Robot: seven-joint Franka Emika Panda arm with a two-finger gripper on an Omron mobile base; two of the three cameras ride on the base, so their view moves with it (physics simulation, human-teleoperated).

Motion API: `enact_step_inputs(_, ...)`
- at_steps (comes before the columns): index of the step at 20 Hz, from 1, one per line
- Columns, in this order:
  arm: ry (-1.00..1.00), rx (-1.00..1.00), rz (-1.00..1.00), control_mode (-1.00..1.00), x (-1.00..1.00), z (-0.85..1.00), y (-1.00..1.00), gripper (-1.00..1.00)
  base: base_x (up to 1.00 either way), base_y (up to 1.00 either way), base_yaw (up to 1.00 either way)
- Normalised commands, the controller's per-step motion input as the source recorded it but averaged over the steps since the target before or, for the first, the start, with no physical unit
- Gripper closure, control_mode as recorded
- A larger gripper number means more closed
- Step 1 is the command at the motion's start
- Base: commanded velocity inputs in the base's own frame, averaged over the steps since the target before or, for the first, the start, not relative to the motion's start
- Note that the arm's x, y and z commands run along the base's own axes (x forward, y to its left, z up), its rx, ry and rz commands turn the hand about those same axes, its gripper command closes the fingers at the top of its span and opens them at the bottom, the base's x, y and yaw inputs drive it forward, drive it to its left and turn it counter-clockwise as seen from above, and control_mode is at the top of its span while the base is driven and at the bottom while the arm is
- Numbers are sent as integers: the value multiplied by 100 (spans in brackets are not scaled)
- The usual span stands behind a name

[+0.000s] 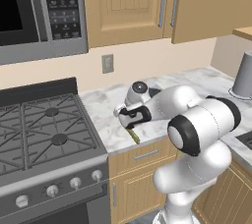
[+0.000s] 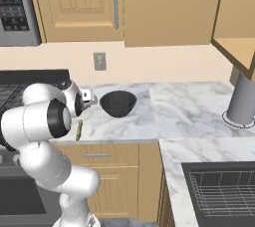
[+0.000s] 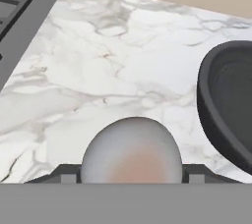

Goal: Pick the egg and butter from the fridge and place them by the bowl for mixing.

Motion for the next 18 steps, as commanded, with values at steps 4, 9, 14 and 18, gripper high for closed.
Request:
enact_step_inputs(4,-6,0,0,-100,15,-19,0,100,0,0,0)
enact_step_inputs(9,-5,0,0,-100,2,-11,0,-100,0,0,0)
enact_step_inputs(14,-1,0,0,-100,0,0,0,-100,0,0,0)
enact_step_inputs(18,0,0,0,-100,0,1,0,-100,0,0,0)
